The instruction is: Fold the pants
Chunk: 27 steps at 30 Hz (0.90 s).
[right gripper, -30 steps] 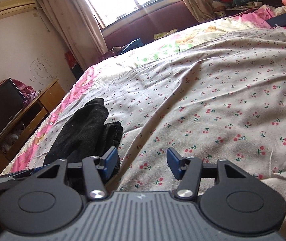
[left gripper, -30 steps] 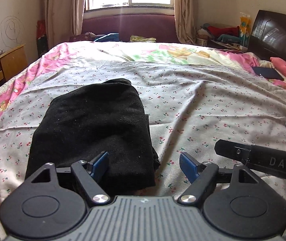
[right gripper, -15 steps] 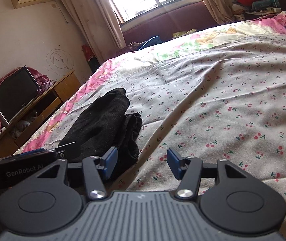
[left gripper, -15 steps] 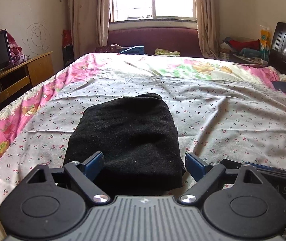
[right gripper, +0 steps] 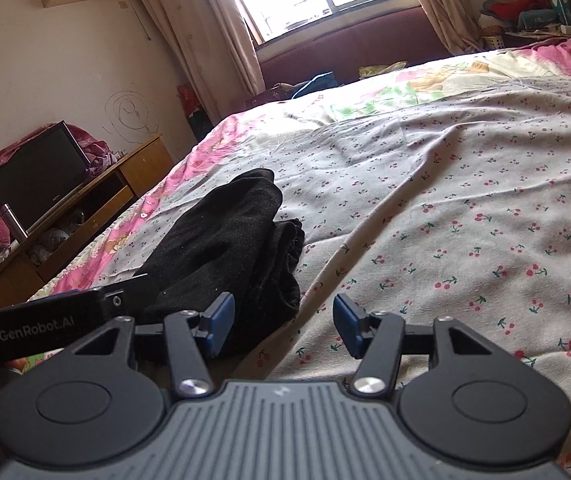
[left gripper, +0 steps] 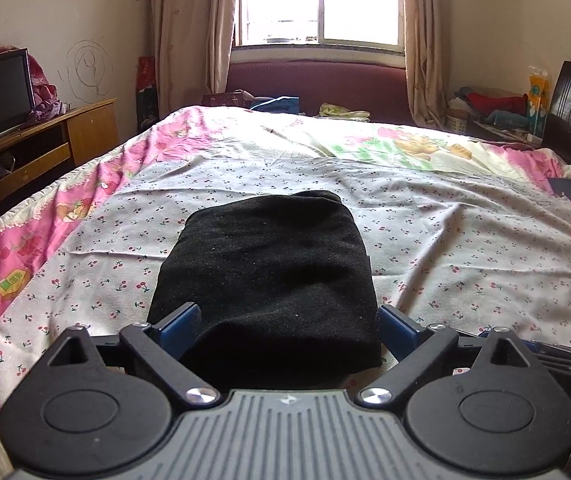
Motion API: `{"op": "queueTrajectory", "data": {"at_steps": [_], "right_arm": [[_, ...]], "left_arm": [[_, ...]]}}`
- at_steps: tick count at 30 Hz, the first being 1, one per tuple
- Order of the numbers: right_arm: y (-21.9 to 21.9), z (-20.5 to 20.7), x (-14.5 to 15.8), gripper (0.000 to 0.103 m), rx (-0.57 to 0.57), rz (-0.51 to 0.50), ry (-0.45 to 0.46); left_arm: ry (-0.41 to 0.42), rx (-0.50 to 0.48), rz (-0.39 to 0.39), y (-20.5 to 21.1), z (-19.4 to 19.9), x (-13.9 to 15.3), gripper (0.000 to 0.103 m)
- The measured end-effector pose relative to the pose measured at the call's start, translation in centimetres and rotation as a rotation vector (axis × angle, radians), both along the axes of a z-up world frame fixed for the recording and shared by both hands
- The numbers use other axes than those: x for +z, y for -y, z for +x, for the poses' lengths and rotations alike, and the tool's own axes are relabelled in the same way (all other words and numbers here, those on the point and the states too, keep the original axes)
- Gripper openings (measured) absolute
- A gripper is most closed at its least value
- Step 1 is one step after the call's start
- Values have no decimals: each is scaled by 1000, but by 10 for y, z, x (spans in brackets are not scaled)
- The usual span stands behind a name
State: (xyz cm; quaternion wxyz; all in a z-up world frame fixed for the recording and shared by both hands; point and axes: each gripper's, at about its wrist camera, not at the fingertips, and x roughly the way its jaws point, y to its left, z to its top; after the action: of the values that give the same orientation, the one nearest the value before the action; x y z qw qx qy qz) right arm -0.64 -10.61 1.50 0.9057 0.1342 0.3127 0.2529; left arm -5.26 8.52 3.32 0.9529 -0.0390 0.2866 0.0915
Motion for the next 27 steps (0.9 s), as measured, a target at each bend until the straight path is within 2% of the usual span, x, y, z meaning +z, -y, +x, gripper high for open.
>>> {"op": "queueTrajectory", "data": {"at_steps": [9, 14, 21, 27], "right_arm": [[-4, -1, 0, 57, 7, -14, 9], [-7, 2, 0, 57, 34, -4, -9], [-9, -1, -1, 57, 80, 16, -25], [-14, 0, -4, 57, 71, -2, -35]], "left_arm": [[-18, 9, -18, -5, 0, -1, 103], [-65, 53, -18, -6, -4, 3, 103], [-80, 102, 22, 0, -15, 10, 103], [-90, 107, -33, -8, -11, -2, 103]]}}
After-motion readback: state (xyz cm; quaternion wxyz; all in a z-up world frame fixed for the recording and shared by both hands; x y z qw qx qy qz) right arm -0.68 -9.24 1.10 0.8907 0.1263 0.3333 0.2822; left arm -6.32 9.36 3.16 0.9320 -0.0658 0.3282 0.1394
